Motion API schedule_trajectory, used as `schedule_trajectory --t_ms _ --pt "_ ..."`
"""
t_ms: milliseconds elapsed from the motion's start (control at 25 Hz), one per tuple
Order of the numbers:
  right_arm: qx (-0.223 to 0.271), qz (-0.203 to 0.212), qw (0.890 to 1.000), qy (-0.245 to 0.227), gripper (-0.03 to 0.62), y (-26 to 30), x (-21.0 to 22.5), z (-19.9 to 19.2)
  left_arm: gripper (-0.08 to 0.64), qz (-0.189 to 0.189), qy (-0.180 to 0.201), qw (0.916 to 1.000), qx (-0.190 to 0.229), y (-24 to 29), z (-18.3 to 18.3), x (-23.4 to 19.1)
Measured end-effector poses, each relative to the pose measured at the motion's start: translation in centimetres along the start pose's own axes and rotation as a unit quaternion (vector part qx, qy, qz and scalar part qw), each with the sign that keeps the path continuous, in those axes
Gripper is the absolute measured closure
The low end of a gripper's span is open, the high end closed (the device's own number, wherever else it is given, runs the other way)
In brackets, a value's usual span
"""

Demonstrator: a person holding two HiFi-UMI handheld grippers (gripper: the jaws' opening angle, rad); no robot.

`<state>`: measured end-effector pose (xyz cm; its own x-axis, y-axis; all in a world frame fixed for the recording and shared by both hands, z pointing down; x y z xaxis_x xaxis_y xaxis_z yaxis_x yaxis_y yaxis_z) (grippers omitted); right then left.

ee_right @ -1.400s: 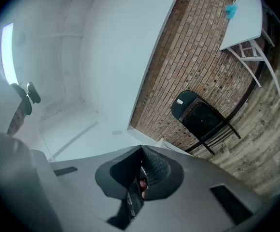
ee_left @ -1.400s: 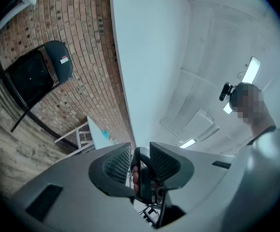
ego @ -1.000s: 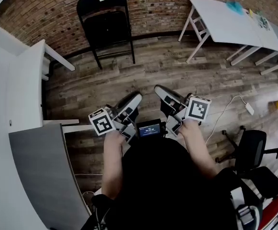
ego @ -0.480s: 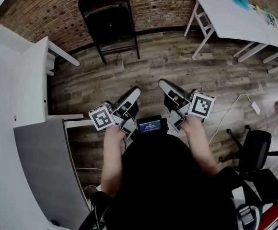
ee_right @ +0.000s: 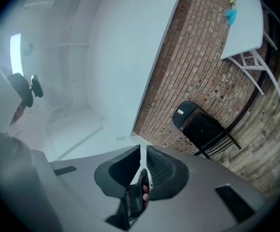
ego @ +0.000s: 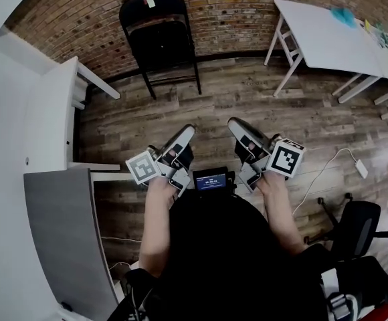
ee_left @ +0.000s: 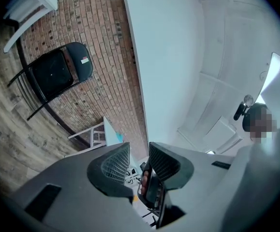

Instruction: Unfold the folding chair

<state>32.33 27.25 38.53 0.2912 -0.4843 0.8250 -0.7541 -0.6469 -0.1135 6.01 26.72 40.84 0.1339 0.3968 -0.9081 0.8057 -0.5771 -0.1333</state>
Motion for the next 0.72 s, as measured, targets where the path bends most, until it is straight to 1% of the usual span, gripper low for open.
schedule_trajectory --t_ms 160,320,400,560,720 --pt "-0.007 -0.001 1.0 0.005 0.568 -0.5 0.8 0.1 0.433 0.006 -0.008 0.9999 0.007 0.4 -0.1 -0.4" --pt "-0.015 -0.007 1.0 0.009 0.536 0.4 1.7 0.7 0.433 0.009 -0.019 0.9998 0.007 1.5 1.1 -1.6" --pt "-0.018 -0.012 1.0 0.001 0.519 0.9 1.8 1.2 0.433 0.004 -0.024 0.9997 0.005 2.1 1.6 -2.0" --pt "-0.018 -0.028 0.999 0.006 0.514 1.8 3.0 1.7 0.433 -0.009 -0.039 0.9992 -0.002 3.2 2.7 -3.9" --pt "-0.026 -0.034 0.999 -0.008 0.514 2.6 3.2 1.3 0.433 -0.021 -0.056 0.9981 0.013 3.1 3.4 -5.8"
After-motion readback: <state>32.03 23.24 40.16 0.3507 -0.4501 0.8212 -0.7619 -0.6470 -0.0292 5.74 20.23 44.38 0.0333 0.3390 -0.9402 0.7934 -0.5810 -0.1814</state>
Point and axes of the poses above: the fingertips, and each gripper's own axes: y forward along the fingers, x to its right, z out of its top, the point moved 10 cm from there along -y, backward along the fingers, and after that the axes turned 1 degree about -y, right-handed, at the moved point
